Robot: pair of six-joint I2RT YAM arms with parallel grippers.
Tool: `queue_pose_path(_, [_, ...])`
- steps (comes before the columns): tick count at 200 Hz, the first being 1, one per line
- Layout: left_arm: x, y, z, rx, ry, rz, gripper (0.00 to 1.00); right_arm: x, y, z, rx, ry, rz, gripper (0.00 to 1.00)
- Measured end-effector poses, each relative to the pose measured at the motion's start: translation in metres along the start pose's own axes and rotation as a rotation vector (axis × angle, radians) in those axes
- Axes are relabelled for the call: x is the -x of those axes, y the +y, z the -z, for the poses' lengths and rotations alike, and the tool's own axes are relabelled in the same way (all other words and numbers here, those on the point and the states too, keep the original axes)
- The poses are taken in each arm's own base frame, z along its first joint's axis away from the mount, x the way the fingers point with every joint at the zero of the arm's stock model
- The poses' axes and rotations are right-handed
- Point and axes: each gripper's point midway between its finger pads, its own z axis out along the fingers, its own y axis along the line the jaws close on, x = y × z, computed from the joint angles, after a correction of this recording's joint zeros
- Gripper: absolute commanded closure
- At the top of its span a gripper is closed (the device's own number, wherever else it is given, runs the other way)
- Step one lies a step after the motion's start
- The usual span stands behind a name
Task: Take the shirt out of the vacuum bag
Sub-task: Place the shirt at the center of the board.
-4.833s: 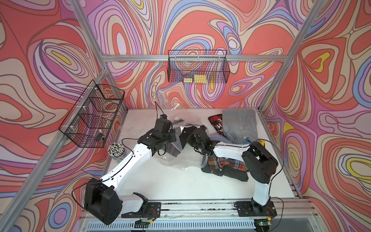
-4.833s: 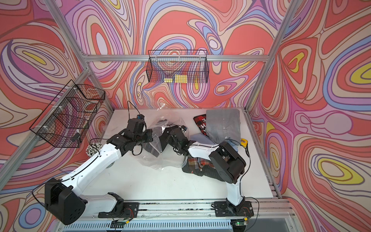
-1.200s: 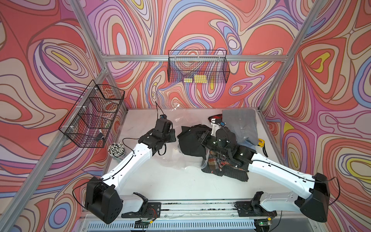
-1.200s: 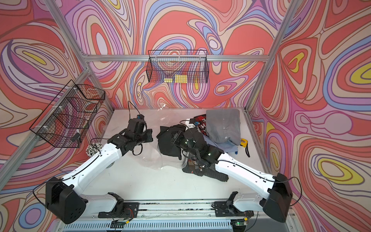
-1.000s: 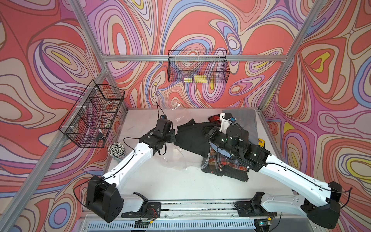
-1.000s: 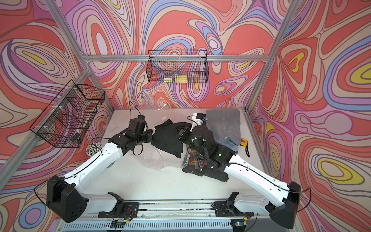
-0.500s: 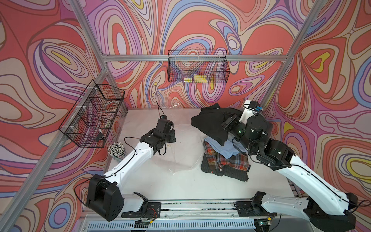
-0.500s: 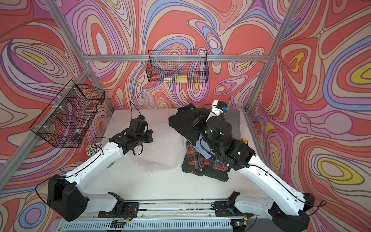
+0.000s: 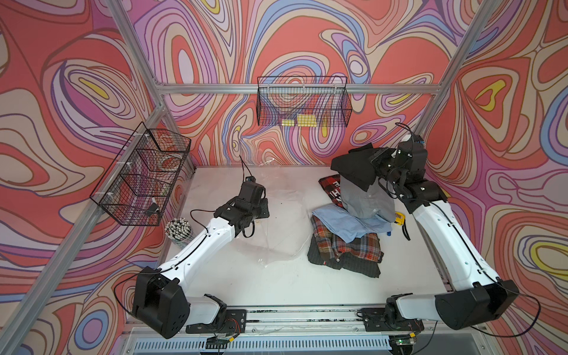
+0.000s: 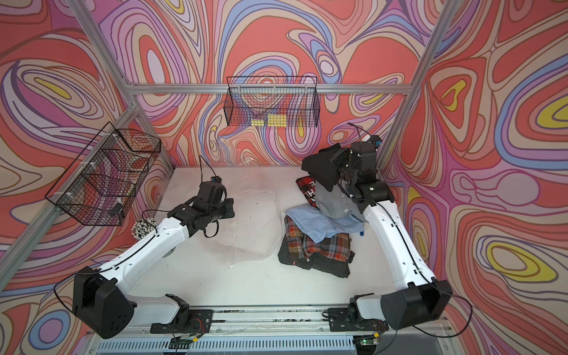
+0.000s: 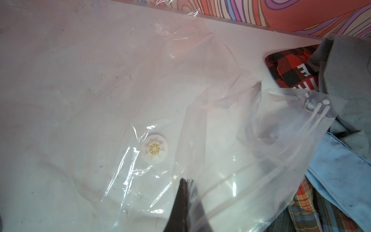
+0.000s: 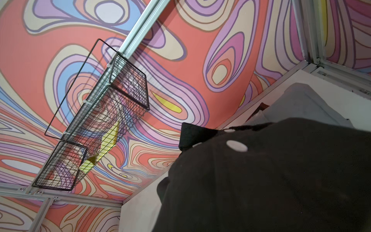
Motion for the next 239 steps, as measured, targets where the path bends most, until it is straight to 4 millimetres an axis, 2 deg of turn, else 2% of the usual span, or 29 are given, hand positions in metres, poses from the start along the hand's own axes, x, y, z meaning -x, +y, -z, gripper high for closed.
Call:
queue_pose_path(28, [0.000,0.000,0.000,0.001,0.000,0.000,1.00,-0.002,-0.012,-0.017,0.003,-0.027,0.032,1.00])
queue_pose_path(53, [0.000,0.000,0.000,0.003,-0.001,0.000,1.00,-0.022,-0.033,-0.029,0.014,-0.031,0.073,1.00])
queue_pose_path(72, [0.000,0.000,0.000,0.003,-0.001,0.000,1.00,-0.062,-0.071,-0.043,-0.010,0.012,0.084,1.00])
queue_pose_path(97, [0.000,0.000,0.000,0.003,-0.001,-0.001,1.00,-0.141,-0.153,-0.045,-0.126,0.140,0.092,1.00])
queue_pose_path(110, [0.000,0.000,0.000,0.002,-0.001,-0.001,1.00,-0.171,-0.184,-0.040,-0.176,0.192,0.095,1.00])
queue_pose_path(120, [0.000,0.000,0.000,0.002,-0.001,-0.001,1.00,-0.183,-0.195,-0.037,-0.183,0.207,0.087,1.00])
queue_pose_path(134, [0.000,0.000,0.000,0.002,-0.001,-0.001,1.00,-0.189,-0.199,-0.035,-0.167,0.202,0.070,1.00])
queue_pose_path(151, [0.000,0.000,0.000,-0.001,0.000,-0.001,1.00,-0.191,-0.199,-0.036,-0.144,0.190,0.049,0.83])
queue_pose_path(165, [0.000,0.000,0.000,-0.001,0.000,-0.001,1.00,-0.196,-0.200,-0.038,-0.130,0.193,0.029,0.64])
queue_pose_path(185, [0.000,0.000,0.000,0.000,0.000,-0.002,1.00,-0.207,-0.207,-0.039,-0.132,0.222,0.019,0.57])
queue_pose_path(199, [0.000,0.000,0.000,0.000,0.000,-0.006,0.84,-0.212,-0.209,-0.042,-0.135,0.239,0.019,0.51])
queue_pose_path(223, [0.000,0.000,0.000,0.001,0.000,-0.011,0.45,-0.215,-0.208,-0.047,-0.129,0.256,0.018,0.41])
queue_pose_path(233, [0.000,0.001,0.000,0.003,-0.002,-0.015,0.32,-0.215,-0.206,-0.050,-0.126,0.263,0.017,0.29])
queue_pose_path(239, [0.001,0.001,0.000,0.006,-0.003,-0.018,0.24,-0.216,-0.206,-0.051,-0.126,0.266,0.014,0.26])
